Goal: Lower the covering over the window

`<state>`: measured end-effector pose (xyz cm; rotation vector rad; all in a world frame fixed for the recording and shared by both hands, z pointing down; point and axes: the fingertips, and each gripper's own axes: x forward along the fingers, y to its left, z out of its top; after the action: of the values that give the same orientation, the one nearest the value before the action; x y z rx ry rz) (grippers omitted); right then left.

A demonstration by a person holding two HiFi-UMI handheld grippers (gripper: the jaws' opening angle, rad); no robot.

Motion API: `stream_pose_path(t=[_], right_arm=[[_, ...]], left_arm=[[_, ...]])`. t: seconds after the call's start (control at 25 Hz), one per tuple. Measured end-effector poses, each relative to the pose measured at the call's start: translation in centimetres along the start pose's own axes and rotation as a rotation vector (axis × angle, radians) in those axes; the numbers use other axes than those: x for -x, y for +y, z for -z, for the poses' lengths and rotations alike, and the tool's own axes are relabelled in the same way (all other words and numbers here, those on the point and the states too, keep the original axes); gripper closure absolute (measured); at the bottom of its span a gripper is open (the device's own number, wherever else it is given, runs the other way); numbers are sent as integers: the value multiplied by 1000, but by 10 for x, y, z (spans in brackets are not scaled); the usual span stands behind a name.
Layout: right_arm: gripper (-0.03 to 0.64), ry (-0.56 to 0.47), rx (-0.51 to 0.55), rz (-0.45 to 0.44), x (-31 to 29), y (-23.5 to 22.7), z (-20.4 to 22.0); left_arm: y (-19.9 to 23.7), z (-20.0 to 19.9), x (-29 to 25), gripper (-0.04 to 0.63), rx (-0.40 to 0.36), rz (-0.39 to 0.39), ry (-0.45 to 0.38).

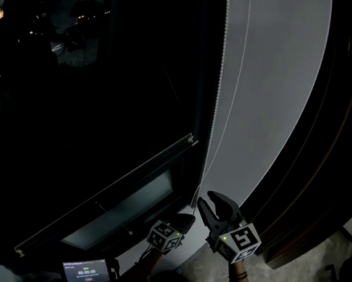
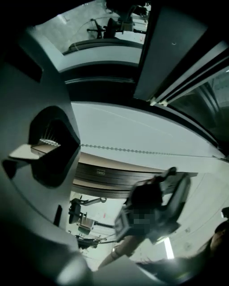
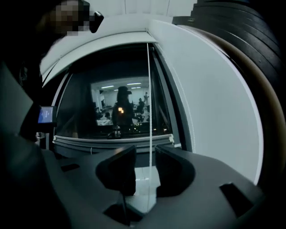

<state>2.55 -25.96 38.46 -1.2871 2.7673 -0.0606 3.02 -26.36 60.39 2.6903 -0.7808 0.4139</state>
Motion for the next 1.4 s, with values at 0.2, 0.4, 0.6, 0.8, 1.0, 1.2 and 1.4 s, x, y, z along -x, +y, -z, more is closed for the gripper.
stream_pose_path(t=[0.2,0.4,0.6,0.8,1.0,1.2,1.4], right_arm=[[503,-12,45,-41,-20,5,-22],[577,-80,52,-52,-25,11,-43],[601,-132,-34,-52,-26,5,-45],[603,-172,-41,-40,-27,-3,-48],[604,-53,-29,13,-25,-19,-9],[604,116,-144,59,-11,-30,84],[604,281,-185,70,-1,-24,158]], left_arm=[[-18,58,7,594,61,16,155],[-13,68,6,594,93,2,165],[-8,68,9,594,109,0,159],[-9,71,10,592,6,32,207],[-3,2,27,586,67,-1,-55],[-1,-66,46,586,26,35,-249],[-17,-148,66,579,-63,60,-388]])
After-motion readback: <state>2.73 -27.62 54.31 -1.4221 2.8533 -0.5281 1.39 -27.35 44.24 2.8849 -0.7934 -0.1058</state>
